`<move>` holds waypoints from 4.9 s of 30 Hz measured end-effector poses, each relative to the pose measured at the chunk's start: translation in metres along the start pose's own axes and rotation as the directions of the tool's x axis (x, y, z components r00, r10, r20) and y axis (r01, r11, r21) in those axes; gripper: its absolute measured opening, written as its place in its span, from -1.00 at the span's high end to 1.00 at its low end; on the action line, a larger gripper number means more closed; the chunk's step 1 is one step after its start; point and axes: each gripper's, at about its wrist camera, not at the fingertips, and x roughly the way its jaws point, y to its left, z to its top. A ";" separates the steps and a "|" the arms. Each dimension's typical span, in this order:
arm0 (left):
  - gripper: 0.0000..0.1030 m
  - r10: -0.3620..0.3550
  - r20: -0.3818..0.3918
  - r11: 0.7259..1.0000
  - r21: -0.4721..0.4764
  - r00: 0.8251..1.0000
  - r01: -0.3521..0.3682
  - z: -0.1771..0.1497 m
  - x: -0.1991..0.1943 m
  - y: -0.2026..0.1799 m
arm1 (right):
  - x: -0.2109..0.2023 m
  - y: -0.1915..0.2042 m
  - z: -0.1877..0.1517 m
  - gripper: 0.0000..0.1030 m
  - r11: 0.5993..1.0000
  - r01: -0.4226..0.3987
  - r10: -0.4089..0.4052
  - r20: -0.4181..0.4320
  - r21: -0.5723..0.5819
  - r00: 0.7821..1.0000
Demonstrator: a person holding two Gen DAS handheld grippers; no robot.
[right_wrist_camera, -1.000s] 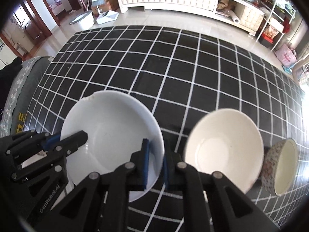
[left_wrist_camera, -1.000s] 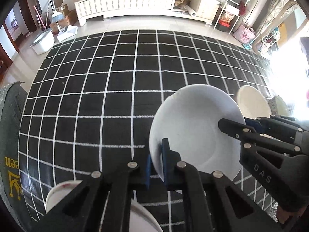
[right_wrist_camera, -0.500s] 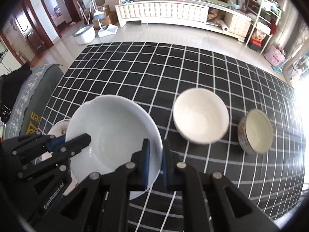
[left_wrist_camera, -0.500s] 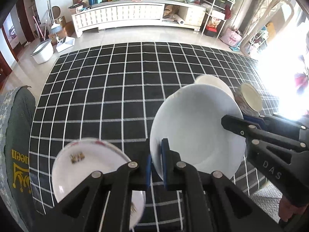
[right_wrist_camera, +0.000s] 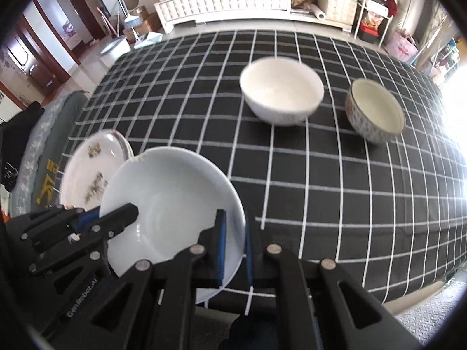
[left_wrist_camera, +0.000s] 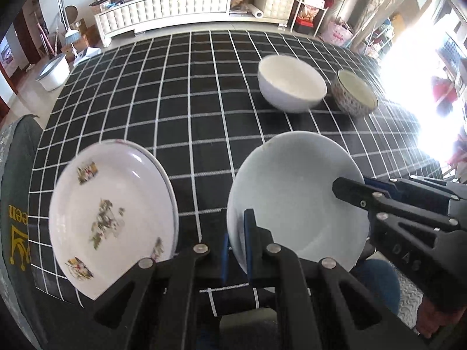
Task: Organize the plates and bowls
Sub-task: 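Carry the white bowl toward the plate stack with the left gripper, then lower the white bowl beside the plate stack and open the left gripper, then reach and grasp the rim of the cream bowl with the left gripper, then carry the cream bowl over the white bowl with the left gripper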
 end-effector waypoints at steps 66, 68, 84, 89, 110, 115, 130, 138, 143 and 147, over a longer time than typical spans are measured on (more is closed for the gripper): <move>-0.23 0.046 0.159 0.997 0.055 0.986 -0.056 0.107 -0.028 -0.010 | -0.041 -0.058 0.076 -0.29 0.993 0.088 -0.100 0.156 0.082 0.983; -0.23 0.040 0.157 0.997 0.057 0.987 -0.049 0.116 -0.026 -0.011 | -0.042 -0.061 0.085 -0.29 0.994 0.076 -0.089 0.166 0.083 0.982; -0.22 0.026 0.004 0.998 0.059 1.000 -0.026 0.185 0.053 -0.026 | 0.017 -0.096 0.136 -0.29 0.992 0.037 -0.045 0.064 0.123 0.997; -0.18 0.040 -0.041 0.998 0.058 0.998 -0.037 0.199 0.081 -0.029 | 0.043 -0.110 0.143 -0.27 0.983 0.002 -0.008 0.030 0.182 1.000; 0.85 -0.047 -0.133 0.999 -0.005 0.990 0.047 0.199 0.145 -0.035 | 0.077 -0.122 0.134 0.82 0.977 -0.029 0.038 -0.041 0.210 0.998; 0.88 -0.023 -0.118 1.000 -0.002 0.993 0.023 0.186 0.143 -0.035 | 0.077 -0.118 0.136 0.83 0.980 -0.027 0.035 -0.037 0.195 0.999; 0.89 0.013 -0.031 1.000 -0.003 0.999 -0.013 0.163 0.080 -0.024 | 0.032 -0.088 0.120 0.83 0.975 -0.109 0.104 0.037 0.193 0.994; 0.89 0.019 -0.024 0.999 -0.039 1.000 -0.020 0.099 0.036 -0.004 | 0.001 -0.056 0.079 0.83 0.981 -0.118 0.113 0.041 0.153 0.993; 0.89 0.010 -0.027 0.999 -0.048 1.000 -0.011 0.073 0.018 0.005 | -0.008 -0.044 0.053 0.83 0.981 -0.125 0.122 0.033 0.147 0.992; 0.89 0.029 -0.023 0.999 -0.028 0.999 -0.029 0.056 0.007 0.004 | -0.011 -0.036 0.038 0.83 0.979 -0.126 0.125 0.021 0.157 0.992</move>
